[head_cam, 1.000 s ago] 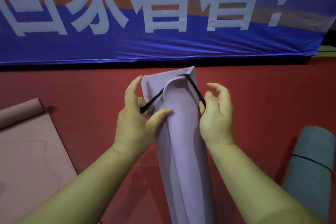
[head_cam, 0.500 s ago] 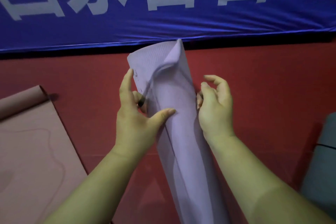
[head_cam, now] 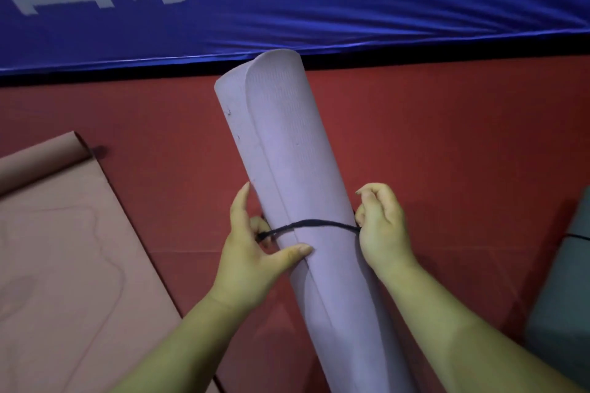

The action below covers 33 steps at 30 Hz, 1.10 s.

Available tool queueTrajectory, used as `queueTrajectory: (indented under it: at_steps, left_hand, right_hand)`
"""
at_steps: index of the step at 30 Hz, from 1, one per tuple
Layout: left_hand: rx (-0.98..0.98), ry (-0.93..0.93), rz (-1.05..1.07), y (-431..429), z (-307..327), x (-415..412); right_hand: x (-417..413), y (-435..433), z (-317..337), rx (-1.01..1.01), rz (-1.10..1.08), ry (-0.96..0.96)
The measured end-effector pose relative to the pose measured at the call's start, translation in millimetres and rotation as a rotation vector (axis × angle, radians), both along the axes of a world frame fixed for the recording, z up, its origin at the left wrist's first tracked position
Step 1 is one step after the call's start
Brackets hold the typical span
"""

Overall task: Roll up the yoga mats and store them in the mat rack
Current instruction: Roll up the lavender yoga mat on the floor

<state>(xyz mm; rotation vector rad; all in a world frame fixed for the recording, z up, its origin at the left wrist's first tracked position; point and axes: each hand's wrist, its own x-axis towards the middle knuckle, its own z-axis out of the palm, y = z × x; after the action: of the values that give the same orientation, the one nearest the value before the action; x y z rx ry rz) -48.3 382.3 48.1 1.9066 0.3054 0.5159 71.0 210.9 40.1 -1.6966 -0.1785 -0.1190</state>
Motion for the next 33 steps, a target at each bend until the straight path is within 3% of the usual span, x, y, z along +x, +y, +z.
queueTrajectory:
  at_steps: [6, 17, 20, 24, 26, 33]
  left_hand:
    - [-0.044, 0.172, -0.011, -14.3, -36.7, -14.3]
    - [0.026, 0.12, 0.019, -14.1, -43.4, 34.7]
    - [0.091, 0.22, -0.002, -6.3, -70.7, 49.6]
    - [-0.137, 0.551, -0.232, -22.7, -129.8, 30.2]
    - [-0.21, 0.592, -0.248, -37.5, -151.6, 21.7]
    - [-0.306, 0.615, -0.309, -71.4, -156.1, 33.5]
  right_hand:
    - [-4.3, -19.3, -39.1, -0.081, -0.051, 0.094]
    - [32.0, -1.0, -36.8, 0.064, -0.024, 0.182]
    - [34.9, -6.1, -57.5, 0.038, 0.043, 0.313]
    - [1.3, -47.9, -134.3, -0.257, 0.228, 0.666]
    - [-13.6, -67.1, -157.7, -0.247, 0.254, 0.762]
    - [-22.0, -98.5, -168.4, -0.174, 0.154, 0.72]
